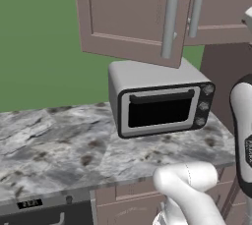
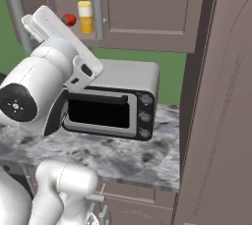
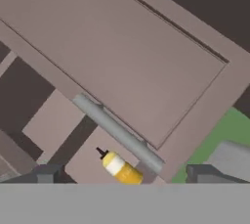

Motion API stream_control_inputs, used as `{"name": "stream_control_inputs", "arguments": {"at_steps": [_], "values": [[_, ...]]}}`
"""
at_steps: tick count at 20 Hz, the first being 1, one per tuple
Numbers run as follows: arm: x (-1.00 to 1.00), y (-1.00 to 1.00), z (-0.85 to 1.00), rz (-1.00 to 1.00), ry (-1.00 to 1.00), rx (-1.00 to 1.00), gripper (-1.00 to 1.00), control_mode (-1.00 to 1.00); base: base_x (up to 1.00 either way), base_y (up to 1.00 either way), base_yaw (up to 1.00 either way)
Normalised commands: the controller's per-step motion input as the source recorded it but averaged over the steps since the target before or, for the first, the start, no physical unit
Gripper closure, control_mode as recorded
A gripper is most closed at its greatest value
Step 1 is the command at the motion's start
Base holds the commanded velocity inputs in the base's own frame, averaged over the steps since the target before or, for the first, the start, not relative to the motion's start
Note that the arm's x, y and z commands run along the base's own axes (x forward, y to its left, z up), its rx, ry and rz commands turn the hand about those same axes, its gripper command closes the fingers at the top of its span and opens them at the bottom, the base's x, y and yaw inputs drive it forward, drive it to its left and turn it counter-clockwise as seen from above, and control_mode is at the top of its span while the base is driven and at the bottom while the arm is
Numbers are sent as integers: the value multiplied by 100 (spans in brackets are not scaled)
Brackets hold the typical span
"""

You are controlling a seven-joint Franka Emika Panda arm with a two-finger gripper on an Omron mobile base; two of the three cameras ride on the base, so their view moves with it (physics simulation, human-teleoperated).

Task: The dining table condiment station is running low on mustard. Refill the condiment station by opening the cabinet and taking the mustard from the cabinet and placing it on the dining table.

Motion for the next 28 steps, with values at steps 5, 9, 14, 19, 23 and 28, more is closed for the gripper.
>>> {"name": "stream_control_inputs", "arguments": {"at_steps": [5, 9, 14, 19, 23, 28], "values": [[53, -30, -62, 24, 5, 32, -100, -100, 0, 0, 0], [84, 22, -28, 25, 0, 22, -100, -100, 0, 0, 0], [89, 49, 0, 29, 4, 7, -100, -100, 0, 0, 0], [38, 63, 0, 21, 7, 0, -100, -100, 0, 0, 0], [29, 58, 0, 20, 14, 0, -100, -100, 0, 0, 0], [-10, 65, 0, 19, 8, -1, -100, -100, 0, 0, 0]]}}
